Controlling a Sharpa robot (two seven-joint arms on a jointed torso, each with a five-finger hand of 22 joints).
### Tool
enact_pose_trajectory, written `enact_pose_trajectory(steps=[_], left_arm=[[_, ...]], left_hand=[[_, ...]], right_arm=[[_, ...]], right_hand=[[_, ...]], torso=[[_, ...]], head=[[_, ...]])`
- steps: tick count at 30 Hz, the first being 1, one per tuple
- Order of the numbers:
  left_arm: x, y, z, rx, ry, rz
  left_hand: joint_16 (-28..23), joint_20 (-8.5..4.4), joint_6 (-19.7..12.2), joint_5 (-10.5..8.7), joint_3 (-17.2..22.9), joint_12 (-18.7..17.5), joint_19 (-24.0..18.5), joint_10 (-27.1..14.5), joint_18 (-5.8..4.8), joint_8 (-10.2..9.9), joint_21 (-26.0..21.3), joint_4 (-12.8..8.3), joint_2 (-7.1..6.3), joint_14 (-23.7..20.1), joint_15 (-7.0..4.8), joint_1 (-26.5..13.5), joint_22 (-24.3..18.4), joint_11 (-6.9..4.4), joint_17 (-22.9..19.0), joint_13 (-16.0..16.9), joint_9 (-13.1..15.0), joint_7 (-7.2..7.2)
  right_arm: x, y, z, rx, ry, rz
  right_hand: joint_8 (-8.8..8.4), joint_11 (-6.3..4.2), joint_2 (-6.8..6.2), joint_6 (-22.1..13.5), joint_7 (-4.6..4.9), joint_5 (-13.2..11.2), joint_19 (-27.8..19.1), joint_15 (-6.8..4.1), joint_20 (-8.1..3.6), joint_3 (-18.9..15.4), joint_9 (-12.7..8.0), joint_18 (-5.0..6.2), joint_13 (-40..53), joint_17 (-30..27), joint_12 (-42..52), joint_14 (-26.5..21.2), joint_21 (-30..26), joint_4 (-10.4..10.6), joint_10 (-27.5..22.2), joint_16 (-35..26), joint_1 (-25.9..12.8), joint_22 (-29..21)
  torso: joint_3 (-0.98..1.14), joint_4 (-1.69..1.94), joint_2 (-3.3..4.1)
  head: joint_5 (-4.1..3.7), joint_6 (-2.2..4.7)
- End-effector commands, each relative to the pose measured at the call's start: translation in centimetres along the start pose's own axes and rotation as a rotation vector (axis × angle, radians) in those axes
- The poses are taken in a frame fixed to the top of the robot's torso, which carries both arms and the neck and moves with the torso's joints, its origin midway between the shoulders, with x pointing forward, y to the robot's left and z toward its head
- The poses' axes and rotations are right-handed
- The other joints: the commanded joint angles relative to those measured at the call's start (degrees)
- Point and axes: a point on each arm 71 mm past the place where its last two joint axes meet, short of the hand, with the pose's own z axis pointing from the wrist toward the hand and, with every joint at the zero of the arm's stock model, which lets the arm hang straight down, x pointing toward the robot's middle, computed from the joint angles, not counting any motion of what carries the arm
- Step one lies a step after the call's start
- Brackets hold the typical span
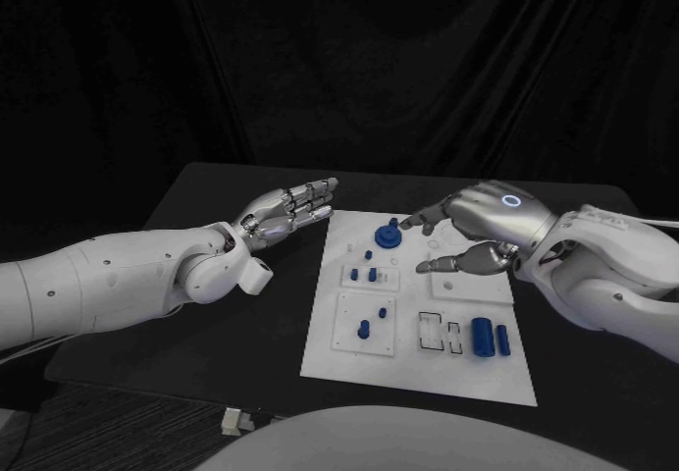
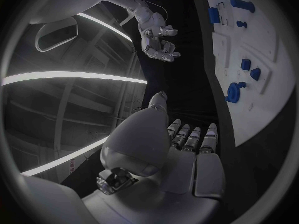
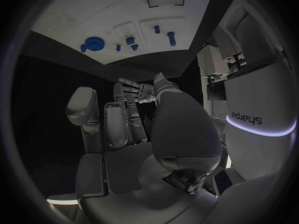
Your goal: Assemble the parts on the task board
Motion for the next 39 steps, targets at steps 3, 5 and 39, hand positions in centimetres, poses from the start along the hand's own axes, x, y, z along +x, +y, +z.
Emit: enact_pose_trajectory(steps=[3, 5, 39], left_arm=[[0.2, -0.2, 0.1, 0.021, -0.001, -0.008], [0.3, -0.1, 0.1, 0.021, 0.000, -0.009], [0.6, -0.1, 0.3, 0.022, 0.014, -0.017]], left_hand=[[-0.2, 0.30, 0.0, 0.41, 0.1, 0.0, 0.1, 0.2, 0.57, 0.4, 0.2, -0.4, 0.42, -0.1, 0.31, 0.3, 0.2, 0.27, 0.0, 0.1, 0.1, 0.01], [-0.2, 0.37, 0.0, 0.43, 0.1, 0.1, 0.1, 0.2, 0.56, 0.4, 0.3, -0.4, 0.42, -0.1, 0.31, 0.4, 0.3, 0.27, 0.0, 0.1, 0.1, 0.00], [-0.2, 1.14, 0.1, 0.55, 0.2, 0.3, 0.5, 0.3, 0.51, 0.4, 0.5, -0.7, 0.58, -0.1, 0.71, 0.5, 0.7, 1.03, 0.0, 0.1, 0.1, -0.39]], right_arm=[[-0.9, -3.9, -1.2, 0.253, -0.023, 0.239], [-0.4, -5.3, -1.8, 0.359, 0.051, 0.285], [5.9, -7.4, -3.5, 0.669, 0.808, 0.175]], right_hand=[[2.26, -3.79, 3.06, 4.9, 3.48, 0.5, 0.5, -1.15, -0.41, 1.1, 0.7, 0.41, 5.1, -0.7, 10.7, 0.7, 0.0, -0.3, 15.5, -0.2, 1.6, 7.5], [5.77, -4.93, 3.99, 11.4, 3.95, -0.2, 3.9, -2.73, -1.77, 0.0, 2.2, -1.42, 22.3, 4.8, 28.6, 2.8, 10.2, -0.2, 26.0, 3.9, -2.1, 10.0], [10.02, -6.96, 13.92, 27.2, 0.13, 5.5, 8.0, -4.40, -3.78, -14.8, 10.0, -3.94, 75.7, 12.3, 71.1, 5.2, 25.3, -0.3, 33.0, 9.4, -21.8, 13.2]], torso=[[-0.01, 0.01, -0.08], [-0.01, 0.00, -0.08], [-0.03, 0.04, 0.06]], head=[[-0.57, -0.01], [-0.81, -0.01], [-3.63, -0.01]])
